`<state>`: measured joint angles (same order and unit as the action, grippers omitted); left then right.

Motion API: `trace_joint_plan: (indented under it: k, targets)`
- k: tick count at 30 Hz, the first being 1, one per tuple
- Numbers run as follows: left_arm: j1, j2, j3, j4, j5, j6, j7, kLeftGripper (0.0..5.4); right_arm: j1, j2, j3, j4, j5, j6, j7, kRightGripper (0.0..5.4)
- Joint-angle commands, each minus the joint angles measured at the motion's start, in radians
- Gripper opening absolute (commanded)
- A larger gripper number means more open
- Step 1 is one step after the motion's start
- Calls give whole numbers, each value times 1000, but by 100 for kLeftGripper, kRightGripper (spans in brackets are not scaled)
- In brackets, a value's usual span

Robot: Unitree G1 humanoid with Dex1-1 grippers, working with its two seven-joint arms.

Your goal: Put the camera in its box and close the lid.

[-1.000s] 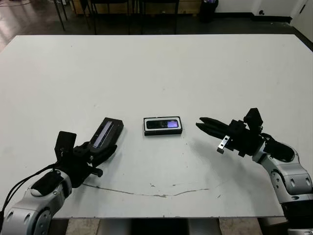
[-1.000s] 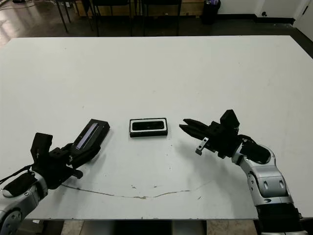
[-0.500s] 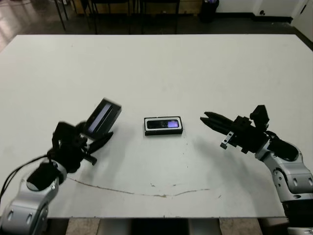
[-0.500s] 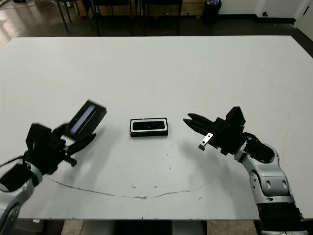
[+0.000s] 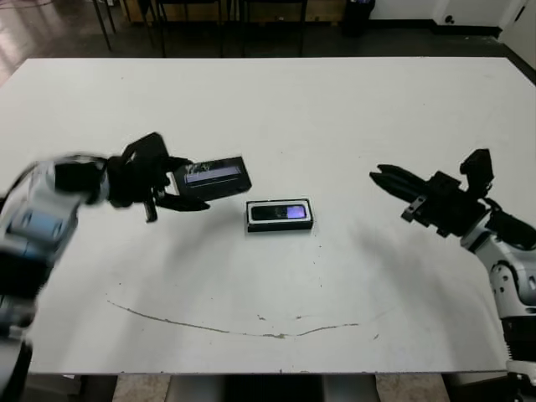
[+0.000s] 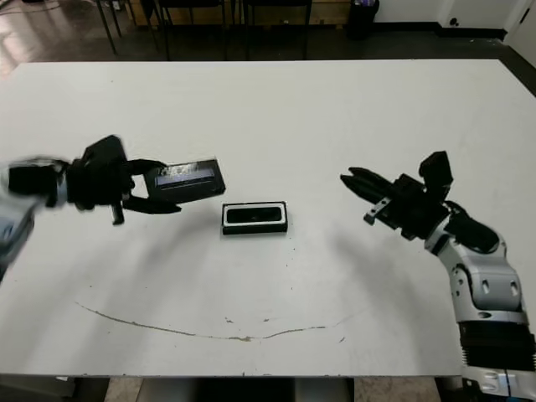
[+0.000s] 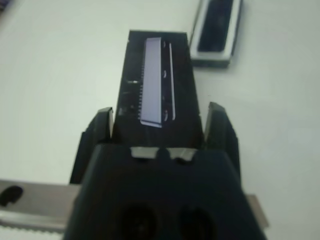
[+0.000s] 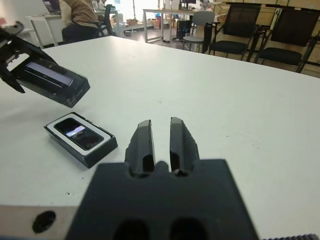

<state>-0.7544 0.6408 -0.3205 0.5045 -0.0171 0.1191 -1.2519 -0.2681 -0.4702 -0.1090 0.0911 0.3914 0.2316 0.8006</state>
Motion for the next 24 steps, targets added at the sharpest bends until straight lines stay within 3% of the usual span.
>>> trace_joint_plan:
  k: [1, 10, 18, 24]
  targets:
    - [-72, -59, -28, 165, 30, -57, -54, 142, 7, -18, 11, -1, -21, 27, -9, 0]
    - [-143, -165, -19, 365, 47, -141, -115, 142, 2, -12, 20, 40, -35, -9, 17, 0]
    - [-141, -216, 113, 486, -47, -151, -142, 109, -11, -14, 29, 84, -46, -48, 60, 0]
    - [-143, -204, 167, 544, -44, -139, -91, 109, -12, -13, 27, 97, -39, -40, 81, 0]
